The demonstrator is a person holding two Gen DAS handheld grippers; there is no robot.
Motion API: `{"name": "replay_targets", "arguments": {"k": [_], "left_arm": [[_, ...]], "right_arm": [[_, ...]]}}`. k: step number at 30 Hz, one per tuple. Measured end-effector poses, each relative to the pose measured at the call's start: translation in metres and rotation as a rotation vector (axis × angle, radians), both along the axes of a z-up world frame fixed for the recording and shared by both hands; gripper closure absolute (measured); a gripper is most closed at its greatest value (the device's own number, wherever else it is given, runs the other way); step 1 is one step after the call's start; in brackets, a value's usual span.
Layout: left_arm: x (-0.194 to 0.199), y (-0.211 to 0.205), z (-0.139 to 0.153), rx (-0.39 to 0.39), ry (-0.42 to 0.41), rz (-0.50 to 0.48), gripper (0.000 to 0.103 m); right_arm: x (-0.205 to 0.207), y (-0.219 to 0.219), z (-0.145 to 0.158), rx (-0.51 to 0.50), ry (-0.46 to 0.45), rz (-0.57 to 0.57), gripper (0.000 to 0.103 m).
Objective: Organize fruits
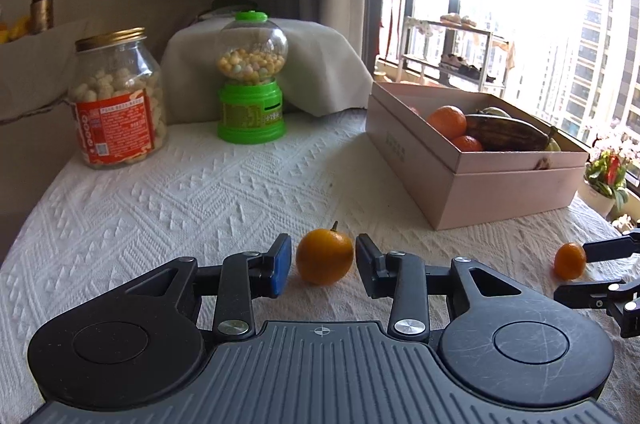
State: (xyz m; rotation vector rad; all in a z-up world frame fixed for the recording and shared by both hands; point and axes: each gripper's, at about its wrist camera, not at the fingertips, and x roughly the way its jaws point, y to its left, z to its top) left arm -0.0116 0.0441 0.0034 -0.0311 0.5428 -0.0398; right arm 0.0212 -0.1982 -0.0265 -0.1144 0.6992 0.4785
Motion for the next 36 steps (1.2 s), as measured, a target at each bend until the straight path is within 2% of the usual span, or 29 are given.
{"name": "replay_targets", "arguments": {"k": [3, 5, 8, 11, 13, 15, 19, 23, 25, 28, 30, 33, 36], "left_arm": [[0.001, 0.0, 0.002, -0.002, 0.053, 0.015, 0.062], [0.005, 0.003, 0.003, -0.034, 0.09, 0.024, 0.062], [0.011, 0.006, 0.007, -0.055, 0.09, 0.029, 0.062], [0.022, 0.007, 0.007, -0.064, 0.109, 0.031, 0.062], [0.031, 0.006, 0.004, -0.063, 0.139, 0.031, 0.062], [0.038, 0.005, 0.003, -0.067, 0.15, 0.026, 0.065], [0.035, 0.003, 0.021, -0.111, 0.101, 0.0, 0.065], [0.046, -0.008, 0.064, -0.202, -0.006, -0.077, 0.065], [0.067, -0.021, 0.092, -0.259, -0.066, -0.136, 0.065], [0.108, -0.039, 0.117, -0.358, -0.117, -0.212, 0.065], [0.139, -0.049, 0.123, -0.41, -0.112, -0.24, 0.065], [0.166, -0.049, 0.119, -0.472, -0.086, -0.218, 0.065], [0.152, -0.041, 0.108, -0.44, -0.092, -0.184, 0.065]], "right_arm": [[0.018, 0.001, 0.004, 0.032, 0.022, -0.011, 0.033], [0.026, 0.003, 0.0, 0.041, 0.037, -0.047, 0.033], [0.023, 0.009, -0.002, 0.005, 0.001, -0.036, 0.035], [0.017, 0.015, -0.003, -0.037, -0.034, -0.002, 0.045], [0.013, 0.016, 0.0, -0.054, -0.045, 0.031, 0.066], [0.012, 0.014, 0.004, -0.068, -0.047, 0.047, 0.075], [0.01, 0.0, 0.023, -0.047, -0.078, 0.077, 0.075], [0.008, -0.026, 0.055, 0.013, -0.131, 0.088, 0.075], [0.011, -0.04, 0.07, 0.05, -0.15, 0.077, 0.075], [0.019, -0.054, 0.082, 0.095, -0.152, 0.047, 0.075], [0.025, -0.059, 0.084, 0.104, -0.151, 0.018, 0.075], [0.035, -0.065, 0.083, 0.112, -0.126, -0.022, 0.075], [0.042, -0.069, 0.081, 0.111, -0.11, -0.047, 0.075]]}}
